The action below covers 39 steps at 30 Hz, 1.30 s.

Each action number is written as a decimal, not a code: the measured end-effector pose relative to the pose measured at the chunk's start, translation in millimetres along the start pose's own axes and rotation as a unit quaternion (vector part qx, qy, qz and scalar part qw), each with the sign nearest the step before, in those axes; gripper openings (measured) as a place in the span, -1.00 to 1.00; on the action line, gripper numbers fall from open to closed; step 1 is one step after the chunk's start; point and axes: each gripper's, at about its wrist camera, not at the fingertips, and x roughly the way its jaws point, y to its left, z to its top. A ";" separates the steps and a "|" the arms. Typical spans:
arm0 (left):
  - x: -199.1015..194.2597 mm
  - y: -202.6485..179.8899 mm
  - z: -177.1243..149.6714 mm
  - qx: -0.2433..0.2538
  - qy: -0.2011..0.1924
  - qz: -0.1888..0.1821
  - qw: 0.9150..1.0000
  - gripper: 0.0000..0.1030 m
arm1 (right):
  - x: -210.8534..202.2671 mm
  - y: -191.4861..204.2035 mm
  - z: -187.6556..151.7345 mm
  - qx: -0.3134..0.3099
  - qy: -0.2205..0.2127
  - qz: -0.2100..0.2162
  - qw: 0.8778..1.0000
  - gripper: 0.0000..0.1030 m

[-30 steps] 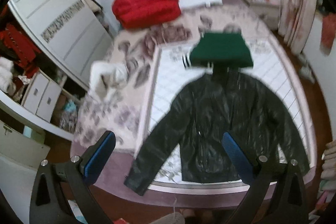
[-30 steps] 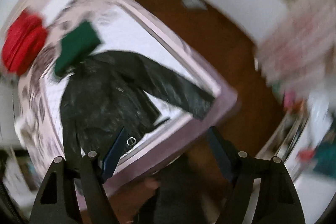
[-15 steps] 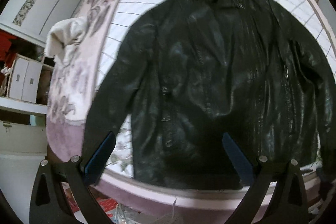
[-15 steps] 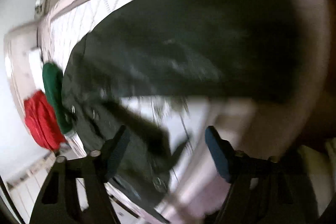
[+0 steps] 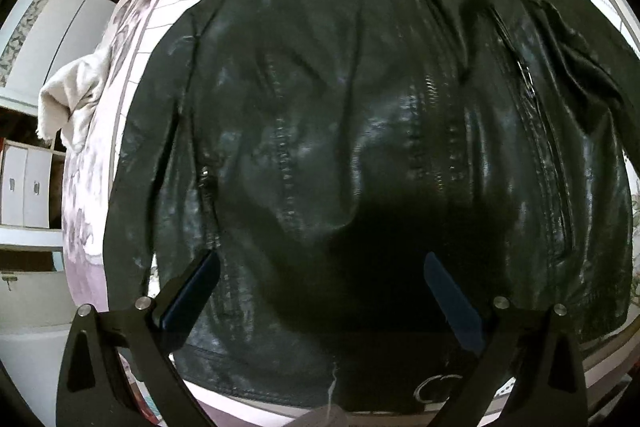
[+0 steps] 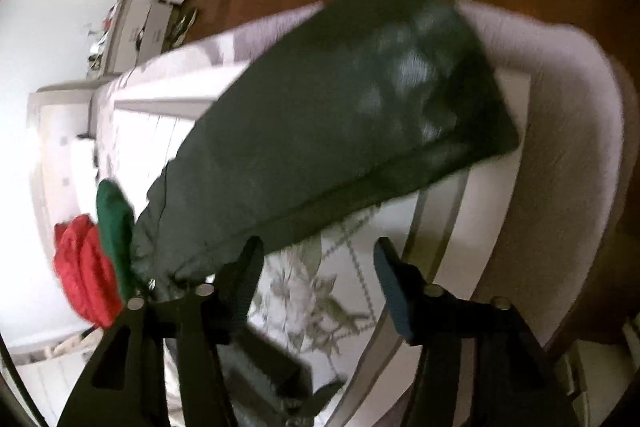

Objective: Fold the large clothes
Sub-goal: 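Grasp the jacket sleeve with the right gripper and lift it across the jacket body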

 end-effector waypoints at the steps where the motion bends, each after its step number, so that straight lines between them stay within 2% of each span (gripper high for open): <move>1: 0.5 -3.5 2.8 0.000 -0.001 -0.001 1.000 1.00 | 6.0 -2.2 1.2 0.004 -0.001 0.011 1.000 0.20; 3: 0.0 -8.6 9.0 -0.001 -0.004 -0.003 1.000 1.00 | 17.3 -1.9 3.3 0.029 -0.013 0.033 0.999 0.21; 5: -1.5 -15.4 17.3 -0.003 -0.010 -0.004 1.000 1.00 | 19.4 -1.7 15.1 0.063 -0.030 0.062 0.996 0.30; 8: -1.3 -24.5 32.0 -0.005 -0.017 -0.007 1.000 1.00 | 30.8 5.0 21.5 0.111 -0.064 0.096 0.987 0.34; 10: -1.6 -30.4 41.7 -0.006 -0.023 -0.007 1.000 1.00 | 35.3 10.2 27.6 0.136 -0.086 0.118 0.980 0.26; 11: -2.1 -32.0 45.1 -0.006 -0.025 -0.008 1.000 1.00 | 34.9 13.1 29.7 0.140 -0.097 0.128 0.977 -0.27; 13: -4.0 -35.9 52.5 -0.004 -0.032 -0.010 0.999 1.00 | 31.2 18.9 36.5 0.140 -0.112 0.111 0.978 -0.92; 15: -4.9 -39.1 57.5 0.000 -0.036 -0.011 0.999 1.00 | 19.0 24.5 43.6 0.131 -0.136 0.111 0.976 -0.93; 17: -4.3 -44.1 61.1 0.003 -0.035 -0.012 0.999 1.00 | 0.8 33.6 52.3 0.096 -0.161 0.097 0.977 -0.93; 19: 0.3 -47.9 62.9 0.005 -0.030 -0.013 0.999 1.00 | 5.4 44.0 63.3 0.054 -0.144 0.064 0.986 -0.78; 20: 3.2 -49.6 64.1 0.006 -0.026 -0.013 1.000 1.00 | 16.2 43.3 69.5 0.044 -0.118 0.062 0.990 -0.47; 21: 6.7 -49.6 65.4 0.004 -0.023 -0.014 1.000 1.00 | 23.8 32.4 73.8 0.043 -0.089 0.071 0.993 -0.43; 22: 9.3 -48.5 68.4 0.002 -0.022 -0.015 1.000 1.00 | 37.5 30.9 78.3 0.049 -0.073 0.094 0.992 -0.44; 23: 11.7 -48.2 69.7 0.001 -0.022 -0.016 1.000 1.00 | 38.0 29.6 80.1 0.054 -0.078 0.106 0.990 -0.48; 24: 14.6 -48.4 71.5 0.000 -0.022 -0.016 1.000 1.00 | 35.0 27.5 81.8 0.054 -0.080 0.109 0.989 -0.64; 25: 17.0 -48.6 73.1 -0.003 -0.022 -0.017 1.000 1.00 | 31.3 33.8 84.3 0.051 -0.089 0.100 0.990 -0.88; 29: 29.1 -45.1 80.0 -0.014 -0.015 -0.035 0.999 1.00 | -7.6 40.8 85.3 0.057 -0.150 0.083 0.984 -0.90; 32: 32.3 -40.5 81.4 -0.018 -0.012 -0.045 0.999 1.00 | -32.9 73.7 76.3 0.023 -0.178 0.065 0.982 -0.90; 36: 27.9 -17.9 84.1 -0.036 -0.012 -0.056 0.998 1.00 | -57.4 154.2 53.4 -0.082 -0.204 0.041 0.975 -0.90; 37: 26.8 -8.5 84.7 -0.044 -0.011 -0.066 0.997 1.00 | -63.8 175.4 41.4 -0.117 -0.210 0.035 0.970 -0.90; 39: 24.8 13.8 84.6 -0.064 -0.001 -0.113 0.992 1.00 | -65.9 220.9 13.7 -0.184 -0.217 0.018 0.959 -0.90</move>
